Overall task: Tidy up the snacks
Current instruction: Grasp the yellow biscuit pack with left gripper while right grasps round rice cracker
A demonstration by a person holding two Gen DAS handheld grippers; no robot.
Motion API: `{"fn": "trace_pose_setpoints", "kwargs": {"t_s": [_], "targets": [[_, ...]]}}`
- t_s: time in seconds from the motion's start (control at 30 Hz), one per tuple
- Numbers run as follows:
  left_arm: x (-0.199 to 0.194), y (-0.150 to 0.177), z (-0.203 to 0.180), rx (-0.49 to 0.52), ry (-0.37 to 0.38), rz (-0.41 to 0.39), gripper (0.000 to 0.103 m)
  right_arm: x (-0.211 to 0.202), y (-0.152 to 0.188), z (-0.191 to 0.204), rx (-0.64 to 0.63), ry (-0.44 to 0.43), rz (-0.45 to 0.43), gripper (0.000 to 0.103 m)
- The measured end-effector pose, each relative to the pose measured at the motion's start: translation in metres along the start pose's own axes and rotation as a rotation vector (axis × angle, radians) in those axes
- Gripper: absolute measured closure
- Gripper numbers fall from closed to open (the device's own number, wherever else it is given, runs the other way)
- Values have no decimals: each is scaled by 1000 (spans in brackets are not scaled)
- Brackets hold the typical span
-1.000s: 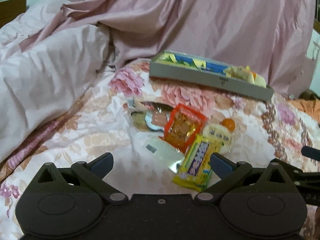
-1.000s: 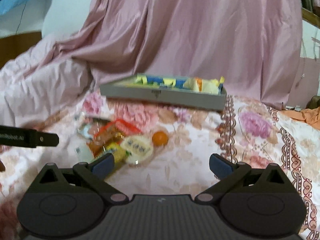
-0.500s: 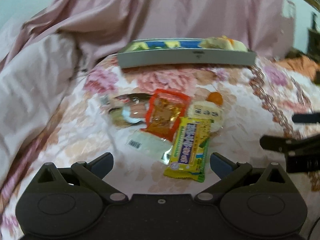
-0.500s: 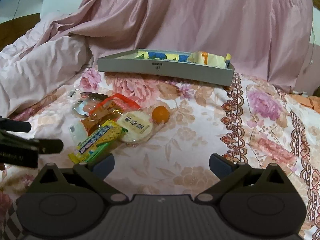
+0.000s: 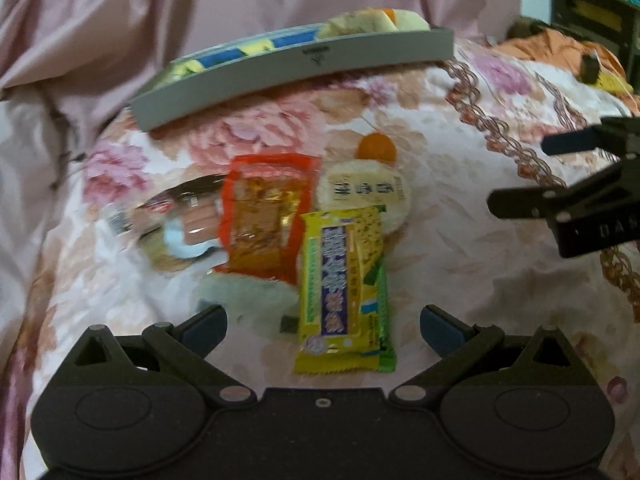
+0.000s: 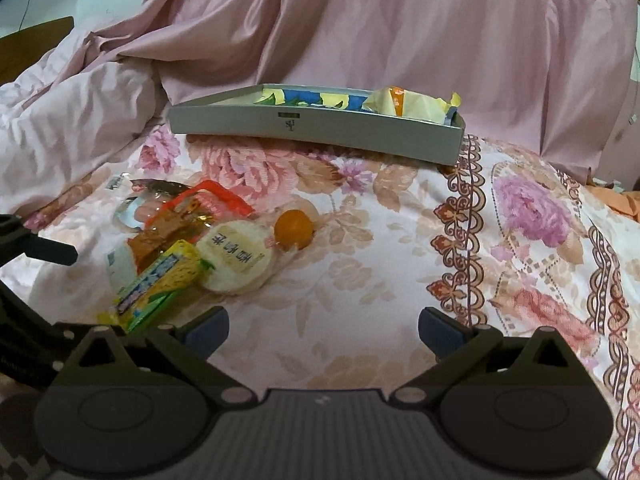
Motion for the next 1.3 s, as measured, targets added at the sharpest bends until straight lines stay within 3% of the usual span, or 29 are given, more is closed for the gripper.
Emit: {"fn": "trace_pose_setpoints", "kwargs": {"t_s": [0.13, 0.33, 0.4, 0.47, 0.53, 0.93, 1.2, 1.3], "targets": [[16, -8, -1, 11, 63, 23, 7, 9, -2, -7, 8, 8, 2, 0], [31, -16, 1, -20, 90, 32, 20, 18, -3, -12, 20, 7, 5, 0], [31, -17, 3, -36, 81, 30, 27, 20, -2, -14, 26, 0, 7, 0], [30, -17, 7, -56, 44, 37, 45, 23, -2, -14, 28, -10, 11, 0], [28, -15, 10, -79, 22, 33, 53, 26, -2, -13, 28, -22, 13, 0], [6, 1, 23, -272, -12, 20, 53, 38, -2, 14, -76, -159, -6, 0], [7, 14, 49, -385, -11, 28, 53, 64, -23, 41, -352, -354, -73, 0], [9, 14, 51, -392, -4, 22, 53, 79, -34, 47, -397, -395, -69, 0]]}}
Point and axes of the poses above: each gripper's, at about its wrist camera, not at the fingertips, and x roughly the way its jaws point, z to its left, y to its underside, the point moved 2 cm from there along x, roughly the way its jaws point, and after that the axes turned 5 degrees about y, right-handed, at the moved point
